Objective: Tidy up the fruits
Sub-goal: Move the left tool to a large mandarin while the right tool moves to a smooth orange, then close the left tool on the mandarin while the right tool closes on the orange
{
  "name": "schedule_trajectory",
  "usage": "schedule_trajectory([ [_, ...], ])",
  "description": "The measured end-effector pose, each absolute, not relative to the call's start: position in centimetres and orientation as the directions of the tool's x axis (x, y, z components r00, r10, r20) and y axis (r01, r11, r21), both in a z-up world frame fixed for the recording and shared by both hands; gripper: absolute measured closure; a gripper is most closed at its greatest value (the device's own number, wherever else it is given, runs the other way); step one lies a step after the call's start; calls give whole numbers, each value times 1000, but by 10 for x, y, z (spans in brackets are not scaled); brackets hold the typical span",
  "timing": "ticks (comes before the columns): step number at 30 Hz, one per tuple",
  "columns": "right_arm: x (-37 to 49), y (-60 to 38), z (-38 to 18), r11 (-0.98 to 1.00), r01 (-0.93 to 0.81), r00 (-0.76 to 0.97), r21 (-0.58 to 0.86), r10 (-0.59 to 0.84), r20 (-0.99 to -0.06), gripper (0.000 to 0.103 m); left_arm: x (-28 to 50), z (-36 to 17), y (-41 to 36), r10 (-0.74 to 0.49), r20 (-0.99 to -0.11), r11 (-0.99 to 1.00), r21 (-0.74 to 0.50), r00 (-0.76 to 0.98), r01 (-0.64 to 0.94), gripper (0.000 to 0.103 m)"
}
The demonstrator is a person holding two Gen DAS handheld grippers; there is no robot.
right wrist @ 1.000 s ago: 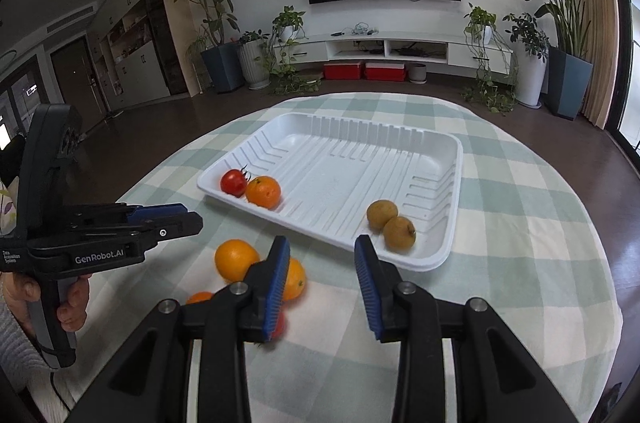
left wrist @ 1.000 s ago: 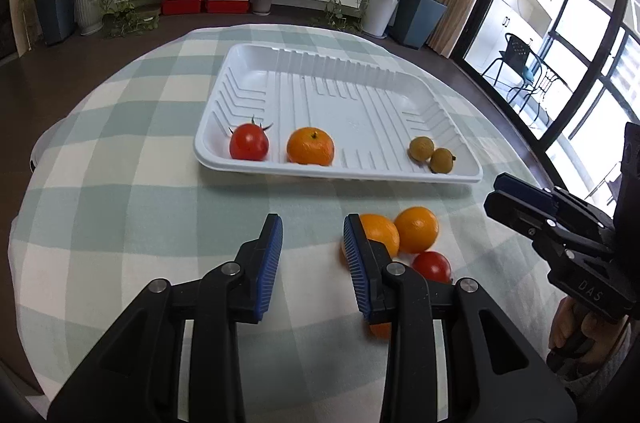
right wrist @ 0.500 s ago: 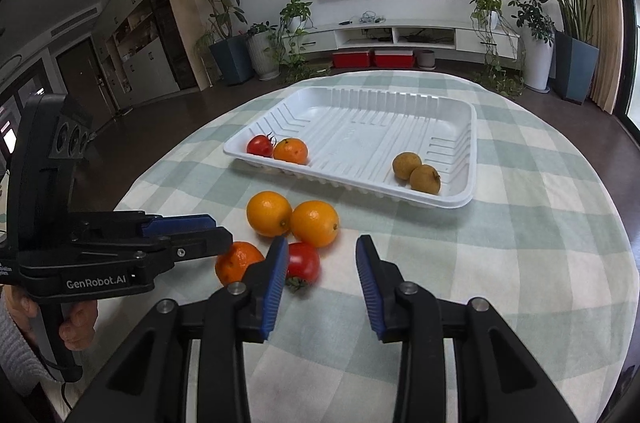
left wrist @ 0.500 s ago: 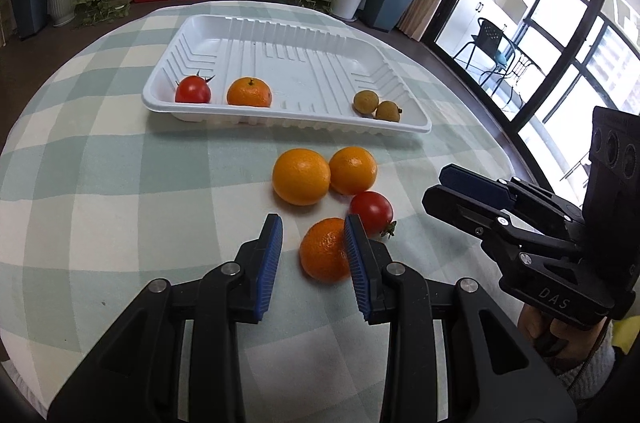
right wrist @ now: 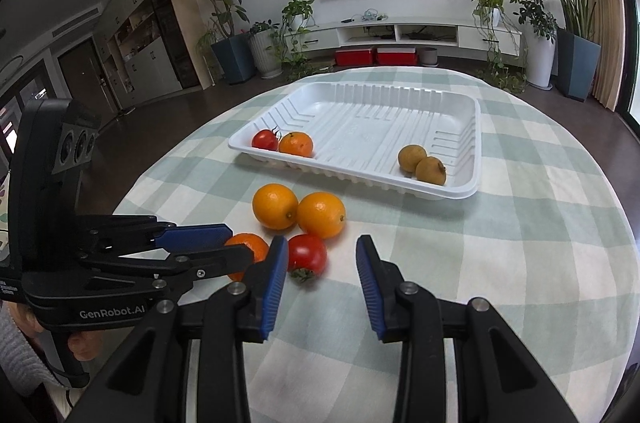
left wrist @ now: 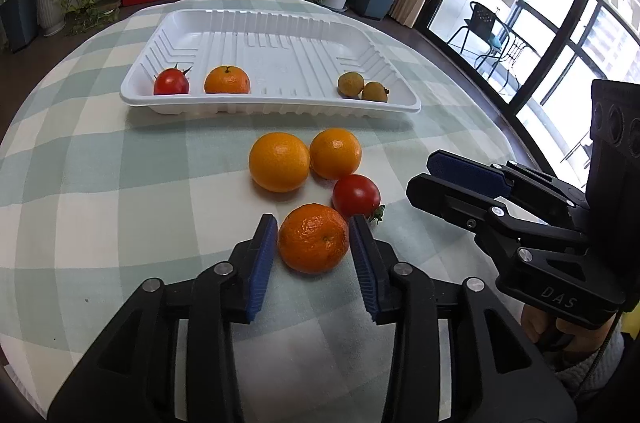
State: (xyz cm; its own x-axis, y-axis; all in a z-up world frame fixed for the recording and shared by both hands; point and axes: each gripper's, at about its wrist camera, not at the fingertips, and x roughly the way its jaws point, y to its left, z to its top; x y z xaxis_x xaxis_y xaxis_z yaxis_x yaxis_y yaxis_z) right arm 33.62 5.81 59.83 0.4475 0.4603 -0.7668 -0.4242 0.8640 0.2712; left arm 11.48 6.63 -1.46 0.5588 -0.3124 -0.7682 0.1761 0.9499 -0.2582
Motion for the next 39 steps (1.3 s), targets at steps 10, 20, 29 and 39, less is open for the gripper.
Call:
schedule_trajectory([
  [10, 335, 59, 597, 863, -424, 447, 273, 462, -766, 60, 117, -25, 65, -310, -775, 951, -254, 551, 178, 60],
  [20, 334, 60, 594, 863, -424, 440, 275, 462, -770, 59, 120, -34, 71, -327, -778, 945, -283, 536, 167, 65],
  [29, 342, 65, 592, 860, -438, 427, 262, 455, -781, 59, 118, -33, 83, -321, -772, 945, -295, 549, 138, 65],
  [39, 358, 70, 586, 863, -437, 407, 252, 439, -801, 58, 116, -30, 95, -314, -763, 946, -302, 565, 119, 65],
])
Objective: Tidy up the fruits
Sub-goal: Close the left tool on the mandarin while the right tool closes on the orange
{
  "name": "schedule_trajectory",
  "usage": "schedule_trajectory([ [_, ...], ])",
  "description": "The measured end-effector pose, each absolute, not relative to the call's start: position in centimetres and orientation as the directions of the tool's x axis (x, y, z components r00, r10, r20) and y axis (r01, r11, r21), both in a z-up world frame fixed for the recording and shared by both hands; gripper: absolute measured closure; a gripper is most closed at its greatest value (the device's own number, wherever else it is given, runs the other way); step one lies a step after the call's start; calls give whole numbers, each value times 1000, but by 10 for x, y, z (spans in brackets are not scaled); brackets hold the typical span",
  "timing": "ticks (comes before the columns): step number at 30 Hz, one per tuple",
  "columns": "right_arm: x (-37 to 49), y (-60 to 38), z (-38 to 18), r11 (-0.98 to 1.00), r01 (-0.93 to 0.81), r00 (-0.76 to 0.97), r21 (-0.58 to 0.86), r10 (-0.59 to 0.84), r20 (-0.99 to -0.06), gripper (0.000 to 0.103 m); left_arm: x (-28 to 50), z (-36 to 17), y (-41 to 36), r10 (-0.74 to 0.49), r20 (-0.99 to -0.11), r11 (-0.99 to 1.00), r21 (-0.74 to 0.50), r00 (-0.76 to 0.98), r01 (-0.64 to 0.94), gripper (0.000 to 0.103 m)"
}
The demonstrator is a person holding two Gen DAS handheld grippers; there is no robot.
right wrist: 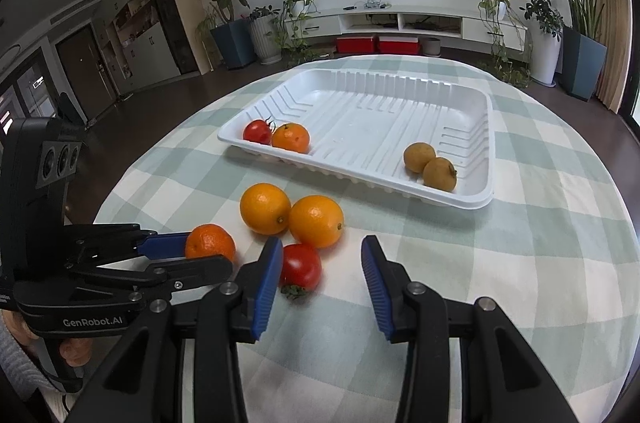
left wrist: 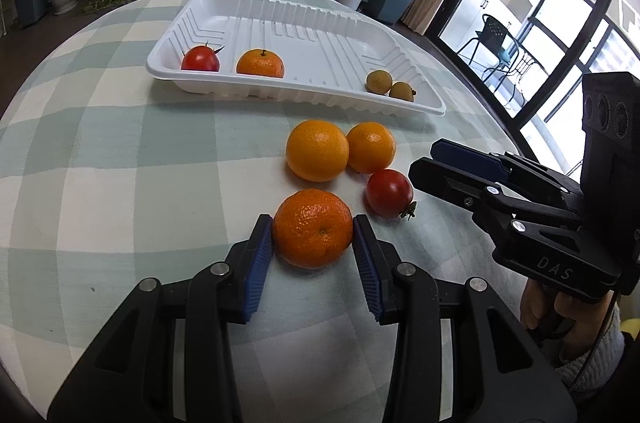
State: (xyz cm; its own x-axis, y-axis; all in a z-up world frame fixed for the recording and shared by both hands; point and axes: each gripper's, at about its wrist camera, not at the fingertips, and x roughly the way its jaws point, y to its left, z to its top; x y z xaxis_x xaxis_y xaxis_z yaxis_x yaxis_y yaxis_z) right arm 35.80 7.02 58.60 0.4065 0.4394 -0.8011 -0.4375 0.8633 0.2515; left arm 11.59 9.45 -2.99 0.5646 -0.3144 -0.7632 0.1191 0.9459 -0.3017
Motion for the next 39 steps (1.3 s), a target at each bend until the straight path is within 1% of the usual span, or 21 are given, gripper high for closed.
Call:
schedule_trajectory([
  [5, 369, 79, 581, 859, -450, 391, 244, 435, -811, 58, 116, -29, 97, -317, -760, 944, -309, 568, 112, 65],
  [29, 390, 89, 561, 848, -436, 322, 302, 460, -828, 59, 117, -35, 104, -315, -762, 944, -314, 565, 104, 65],
  [31, 390, 89, 560, 846, -434, 315, 310, 465, -827, 62, 117, -35, 104, -315, -762, 944, -314, 566, 102, 65],
  [39, 391, 85, 559, 844, -418, 308, 338, 481, -821, 62, 117, -34, 104, -311, -763, 945, -312, 567, 99, 65],
])
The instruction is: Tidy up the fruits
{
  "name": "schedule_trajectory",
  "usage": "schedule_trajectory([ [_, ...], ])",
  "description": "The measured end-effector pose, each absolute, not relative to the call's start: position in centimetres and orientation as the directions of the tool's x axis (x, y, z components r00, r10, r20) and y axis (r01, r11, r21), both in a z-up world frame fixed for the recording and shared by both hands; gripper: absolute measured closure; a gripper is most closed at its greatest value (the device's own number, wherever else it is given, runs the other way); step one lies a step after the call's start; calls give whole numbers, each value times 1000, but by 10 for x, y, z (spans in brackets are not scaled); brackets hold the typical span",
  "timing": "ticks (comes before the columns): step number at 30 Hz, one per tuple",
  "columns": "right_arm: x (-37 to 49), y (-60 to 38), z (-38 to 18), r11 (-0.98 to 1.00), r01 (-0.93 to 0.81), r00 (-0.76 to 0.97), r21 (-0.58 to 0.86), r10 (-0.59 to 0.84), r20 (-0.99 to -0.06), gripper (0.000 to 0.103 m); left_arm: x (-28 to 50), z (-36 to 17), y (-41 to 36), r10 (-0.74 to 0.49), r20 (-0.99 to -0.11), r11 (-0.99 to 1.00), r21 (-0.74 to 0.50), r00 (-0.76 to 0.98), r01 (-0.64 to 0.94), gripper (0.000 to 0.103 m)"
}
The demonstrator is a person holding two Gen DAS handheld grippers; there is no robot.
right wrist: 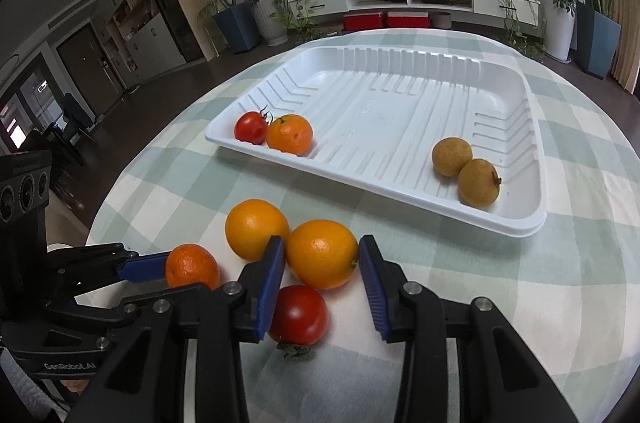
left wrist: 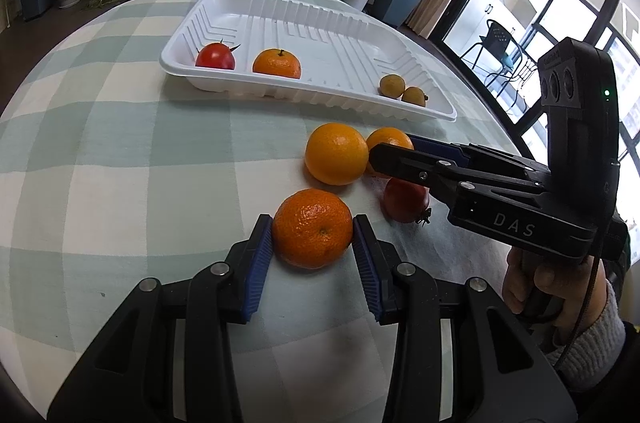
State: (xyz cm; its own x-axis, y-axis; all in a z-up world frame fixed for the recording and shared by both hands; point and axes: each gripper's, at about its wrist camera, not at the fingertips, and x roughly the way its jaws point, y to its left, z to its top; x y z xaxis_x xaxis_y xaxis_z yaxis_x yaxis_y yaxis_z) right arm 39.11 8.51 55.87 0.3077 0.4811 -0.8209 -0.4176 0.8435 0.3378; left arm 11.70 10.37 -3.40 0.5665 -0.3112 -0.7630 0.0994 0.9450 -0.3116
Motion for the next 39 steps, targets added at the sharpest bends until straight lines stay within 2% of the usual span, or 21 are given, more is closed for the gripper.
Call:
schedule_trajectory([
  [39, 381, 56, 565, 863, -336, 334, 377, 484, -809, 62, 117, -29, 109, -313, -756, 943, -318, 575, 96, 65],
])
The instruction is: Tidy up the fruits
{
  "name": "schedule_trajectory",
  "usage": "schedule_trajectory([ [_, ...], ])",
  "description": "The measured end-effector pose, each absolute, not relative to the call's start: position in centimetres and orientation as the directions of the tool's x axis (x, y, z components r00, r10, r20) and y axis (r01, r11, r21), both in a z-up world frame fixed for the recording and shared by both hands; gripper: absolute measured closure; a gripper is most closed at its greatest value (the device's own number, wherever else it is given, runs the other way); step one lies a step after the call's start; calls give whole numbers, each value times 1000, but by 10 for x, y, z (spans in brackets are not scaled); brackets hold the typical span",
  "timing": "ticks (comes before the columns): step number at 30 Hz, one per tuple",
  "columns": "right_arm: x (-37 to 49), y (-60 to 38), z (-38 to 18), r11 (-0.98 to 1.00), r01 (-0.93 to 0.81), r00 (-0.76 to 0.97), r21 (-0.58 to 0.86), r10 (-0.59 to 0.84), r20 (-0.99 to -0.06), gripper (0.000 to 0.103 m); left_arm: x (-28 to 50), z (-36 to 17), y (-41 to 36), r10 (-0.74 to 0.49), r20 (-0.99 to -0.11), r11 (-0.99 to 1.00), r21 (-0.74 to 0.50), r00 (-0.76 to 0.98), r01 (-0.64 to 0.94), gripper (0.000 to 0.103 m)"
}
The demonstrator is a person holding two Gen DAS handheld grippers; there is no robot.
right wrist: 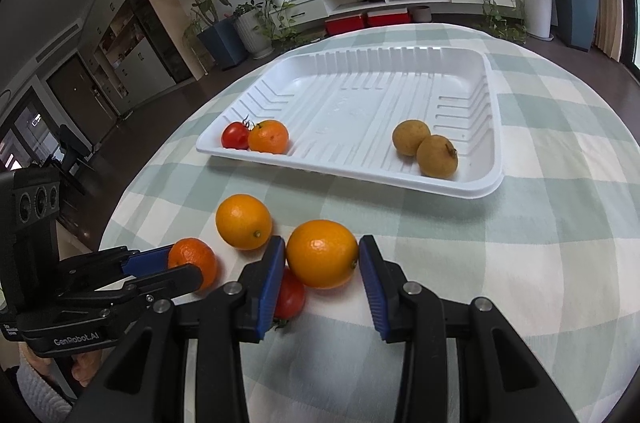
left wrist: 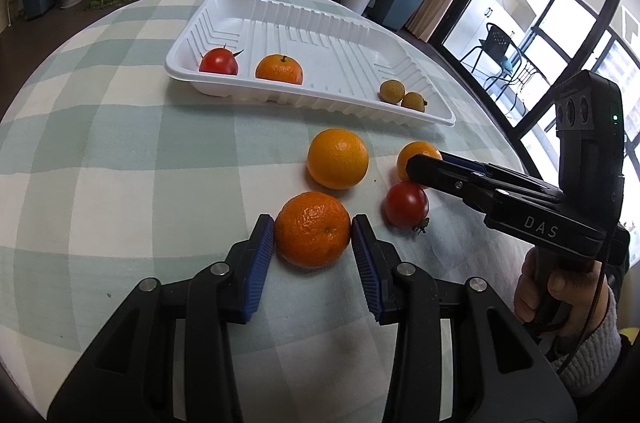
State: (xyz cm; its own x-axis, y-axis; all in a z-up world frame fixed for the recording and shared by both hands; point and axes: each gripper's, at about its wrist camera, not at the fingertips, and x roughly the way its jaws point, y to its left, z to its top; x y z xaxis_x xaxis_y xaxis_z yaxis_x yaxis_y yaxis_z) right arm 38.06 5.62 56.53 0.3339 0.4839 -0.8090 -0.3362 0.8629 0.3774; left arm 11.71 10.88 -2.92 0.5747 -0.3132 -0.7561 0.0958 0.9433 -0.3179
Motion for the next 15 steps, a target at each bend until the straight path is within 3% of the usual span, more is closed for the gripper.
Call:
schedule_trajectory([
  [15, 376, 54, 568, 864, -338, 339, 373, 481, -808, 62, 120, -37, 109, -331, -751, 934, -346, 572, 86, 66],
])
